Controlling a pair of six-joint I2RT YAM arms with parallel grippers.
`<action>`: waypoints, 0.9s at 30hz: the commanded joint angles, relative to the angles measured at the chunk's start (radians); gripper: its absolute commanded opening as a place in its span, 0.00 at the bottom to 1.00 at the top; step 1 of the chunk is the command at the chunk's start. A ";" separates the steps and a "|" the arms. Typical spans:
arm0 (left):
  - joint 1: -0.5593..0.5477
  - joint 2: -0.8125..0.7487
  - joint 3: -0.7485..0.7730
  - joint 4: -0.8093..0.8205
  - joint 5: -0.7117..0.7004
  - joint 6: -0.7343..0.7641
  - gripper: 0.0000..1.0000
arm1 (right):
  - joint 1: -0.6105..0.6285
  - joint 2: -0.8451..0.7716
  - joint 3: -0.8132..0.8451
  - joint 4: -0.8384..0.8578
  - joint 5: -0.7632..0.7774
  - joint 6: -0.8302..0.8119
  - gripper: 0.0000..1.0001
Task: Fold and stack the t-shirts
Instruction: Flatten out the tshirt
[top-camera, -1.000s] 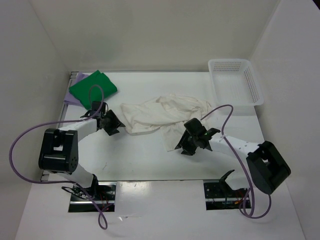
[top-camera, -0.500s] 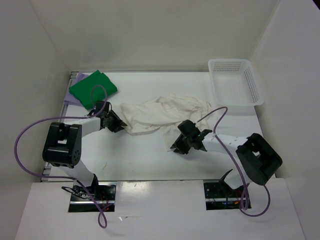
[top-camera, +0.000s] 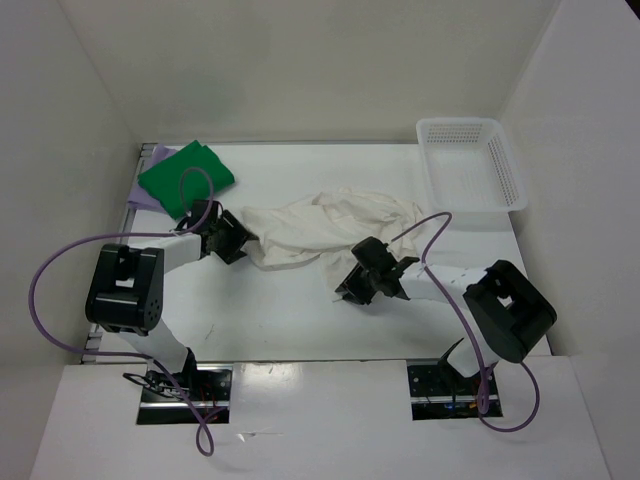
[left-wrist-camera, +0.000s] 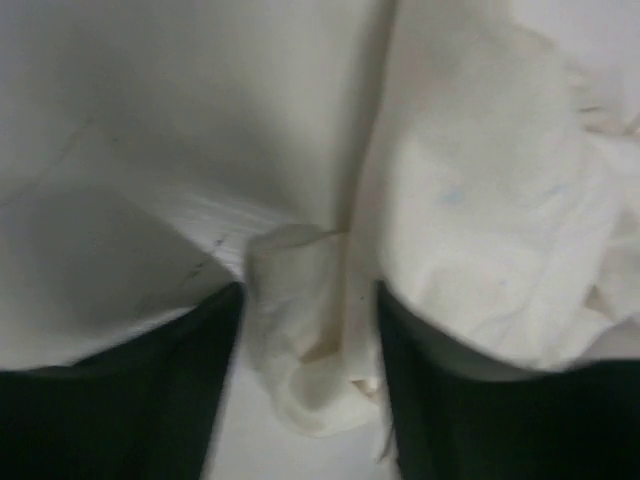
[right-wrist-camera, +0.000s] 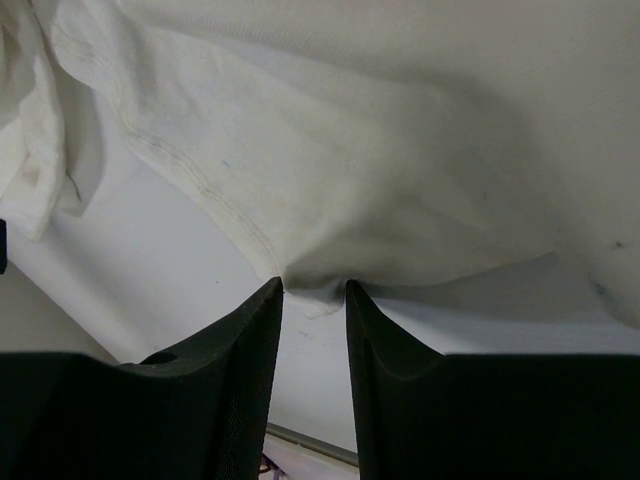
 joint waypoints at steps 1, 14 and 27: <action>-0.009 0.031 0.011 -0.022 -0.026 0.007 0.77 | 0.020 0.024 0.014 -0.004 0.027 0.007 0.38; -0.009 -0.003 -0.038 -0.044 -0.055 -0.034 0.58 | 0.031 -0.088 -0.024 -0.055 0.005 0.017 0.38; -0.009 -0.042 -0.069 -0.065 -0.075 -0.077 0.37 | 0.040 -0.079 0.003 -0.075 0.033 -0.003 0.38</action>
